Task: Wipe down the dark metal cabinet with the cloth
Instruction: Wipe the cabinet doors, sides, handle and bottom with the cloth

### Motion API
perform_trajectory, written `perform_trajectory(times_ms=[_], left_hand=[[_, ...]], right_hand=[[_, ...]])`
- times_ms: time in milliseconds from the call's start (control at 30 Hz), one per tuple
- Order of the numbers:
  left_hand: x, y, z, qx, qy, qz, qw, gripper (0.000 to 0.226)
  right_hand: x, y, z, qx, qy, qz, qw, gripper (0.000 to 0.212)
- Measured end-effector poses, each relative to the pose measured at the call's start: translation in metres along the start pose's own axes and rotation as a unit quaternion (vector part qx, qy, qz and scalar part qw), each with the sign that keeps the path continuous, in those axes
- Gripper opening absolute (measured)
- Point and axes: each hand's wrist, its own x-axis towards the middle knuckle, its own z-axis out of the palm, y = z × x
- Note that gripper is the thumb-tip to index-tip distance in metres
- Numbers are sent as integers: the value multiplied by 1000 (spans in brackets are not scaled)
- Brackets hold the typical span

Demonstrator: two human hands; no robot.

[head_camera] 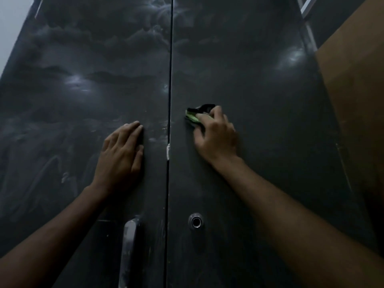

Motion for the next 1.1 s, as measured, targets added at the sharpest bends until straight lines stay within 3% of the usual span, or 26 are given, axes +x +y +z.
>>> perform_trajectory(times_ms=[100,233,333,400,467,533,633,700,767,833,933,1000,1100], left_hand=[[-3,-4,0,10,-6,15,1000,61],[-3,-9,3,4,1,19,1000,60],[-5,-13,7,6,3,18,1000,59],[-5,-15,8,4,3,21,1000,59],[-5,-17,7,2,1,22,1000,59],[-5,-16,6,-2,-2,26,1000,60],[-5,-16,6,-5,0,27,1000,61],[-6,-17,7,-6,4,29,1000,60],[-6,-17,8,-4,8,32,999,60],[-6,-17,9,-1,13,33,999,60],[-6,-16,10,5,14,32,999,60],[-6,-17,9,6,9,31,999,60],[-6,-18,6,9,6,34,999,60]], right_hand=[[-25,-44,17,21,-41,-107,993,36],[-60,-9,-3,32,-116,-278,953,39],[-21,21,-11,-4,-56,-179,982,37],[12,9,-3,-8,-6,-60,998,36],[23,-21,9,-6,-4,-23,1000,34],[6,-43,15,15,-31,-86,996,34],[-47,-32,7,32,-105,-259,960,37],[-67,-1,-7,36,-117,-280,952,39],[-67,36,-20,20,-58,-184,981,36],[-55,64,-28,4,17,-25,1000,34],[-28,45,-18,-6,77,156,985,31],[-26,5,-2,0,52,129,990,30],[-56,-34,9,26,-53,-101,993,35]])
